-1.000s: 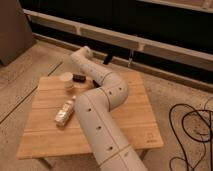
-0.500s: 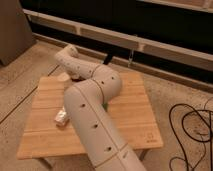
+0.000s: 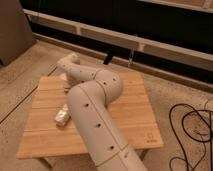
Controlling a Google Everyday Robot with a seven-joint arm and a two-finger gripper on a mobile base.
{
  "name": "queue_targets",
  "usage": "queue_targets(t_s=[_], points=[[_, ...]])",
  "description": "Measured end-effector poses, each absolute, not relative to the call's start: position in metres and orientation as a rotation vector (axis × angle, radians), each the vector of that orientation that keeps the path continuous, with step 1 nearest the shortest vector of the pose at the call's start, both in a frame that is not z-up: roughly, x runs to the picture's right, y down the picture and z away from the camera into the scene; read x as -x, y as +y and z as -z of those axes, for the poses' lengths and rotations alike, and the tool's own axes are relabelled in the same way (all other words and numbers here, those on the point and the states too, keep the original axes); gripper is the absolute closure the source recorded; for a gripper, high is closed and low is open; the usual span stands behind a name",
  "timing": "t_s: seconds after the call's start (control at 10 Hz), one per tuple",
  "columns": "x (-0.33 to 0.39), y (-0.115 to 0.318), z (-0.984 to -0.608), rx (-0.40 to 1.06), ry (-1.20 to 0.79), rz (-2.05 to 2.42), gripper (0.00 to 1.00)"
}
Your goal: Push the eraser across the table
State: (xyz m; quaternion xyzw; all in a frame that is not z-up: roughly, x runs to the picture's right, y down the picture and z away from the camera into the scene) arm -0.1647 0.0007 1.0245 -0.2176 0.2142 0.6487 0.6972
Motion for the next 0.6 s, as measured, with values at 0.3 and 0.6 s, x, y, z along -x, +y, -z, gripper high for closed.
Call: queue_targets(t_s=[0.3,0.6], points=[[0.133,-0.037,-1.058,0.431,0.417,-1.455,1.00],[0.157,-0.064,-1.072,0.429,0.264,-1.420,1.00]])
